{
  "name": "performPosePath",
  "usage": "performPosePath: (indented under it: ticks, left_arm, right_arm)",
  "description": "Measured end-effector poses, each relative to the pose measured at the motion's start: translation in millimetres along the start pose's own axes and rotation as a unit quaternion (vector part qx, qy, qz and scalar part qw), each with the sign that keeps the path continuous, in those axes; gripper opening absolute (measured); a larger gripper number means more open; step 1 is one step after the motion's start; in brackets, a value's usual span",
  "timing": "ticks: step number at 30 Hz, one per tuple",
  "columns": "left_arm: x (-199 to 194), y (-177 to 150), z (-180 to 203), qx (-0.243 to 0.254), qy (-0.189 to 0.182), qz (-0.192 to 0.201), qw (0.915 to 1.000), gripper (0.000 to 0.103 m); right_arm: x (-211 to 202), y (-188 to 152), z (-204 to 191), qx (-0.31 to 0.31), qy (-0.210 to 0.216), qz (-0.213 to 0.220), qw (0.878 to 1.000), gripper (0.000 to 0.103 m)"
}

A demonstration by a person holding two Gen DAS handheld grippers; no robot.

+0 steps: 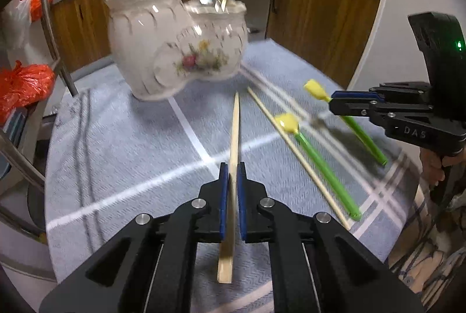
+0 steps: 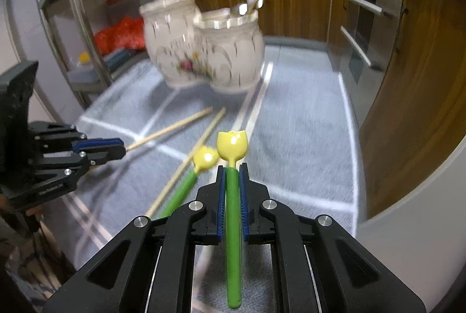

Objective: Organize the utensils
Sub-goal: 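Grasp a wooden chopstick with the left tool while the right tool grips a tulip spoon, then lift the chopstick and tulip spoon and lower them into the holder cups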

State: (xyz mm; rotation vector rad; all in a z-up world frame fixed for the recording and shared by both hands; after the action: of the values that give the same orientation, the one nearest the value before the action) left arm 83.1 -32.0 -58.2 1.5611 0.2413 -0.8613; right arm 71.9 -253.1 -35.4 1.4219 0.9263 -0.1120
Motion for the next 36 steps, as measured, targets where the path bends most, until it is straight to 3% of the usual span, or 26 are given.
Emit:
performPosePath:
  ticks: [5,7,18,23,28,32,34,36]
  left_arm:
    - [-26,21,-15,-0.016,0.003,0.065,0.9978,0.005]
    - [-31,25,-18,-0.014,0.004,0.072,0.9973,0.005]
    - [-14,-5,-16,0.026,0.012,-0.041,0.9987,0.005]
    - [-7,-8,-15,0.03,0.015,-0.066,0.9972,0.007]
    - [7,-7,-5,0.041,0.006,-0.089,0.9952,0.03]
    - [18,-10,-1,0.043,0.003,-0.107,0.9934,0.029]
    - [22,-10,-1,0.044,0.005,-0.107,0.9932,0.014]
    - [23,-9,-1,0.047,0.004,-0.108,0.993,0.006]
  right_arm:
    - [-18,25,-4,0.003,0.011,0.052,0.999,0.01]
    - [-23,34,-7,-0.001,0.017,0.068,0.998,0.01]
    - [-30,40,-15,-0.006,0.024,0.079,0.997,0.01]
    - [-33,40,-16,-0.008,0.026,0.081,0.996,0.01]
    - [-34,39,-17,-0.007,0.027,0.082,0.996,0.01]
    - [-35,39,-17,-0.007,0.027,0.082,0.996,0.01]
    - [-36,39,-17,-0.008,0.028,0.083,0.996,0.01]
    - [-36,40,-16,-0.007,0.028,0.085,0.996,0.01]
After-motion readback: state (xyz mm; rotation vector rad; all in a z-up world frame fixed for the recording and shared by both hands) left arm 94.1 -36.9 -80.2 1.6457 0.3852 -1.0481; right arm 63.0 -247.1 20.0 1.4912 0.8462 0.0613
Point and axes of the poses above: each gripper's, at about its wrist camera, not at the fingertips, and x roughly the way its jaws point, z to its right, y to its top, the point moved 7 cm from there along x, roughly the way its jaws point, and after that the axes turned 7 degrees about z, right-handed, at the moved point
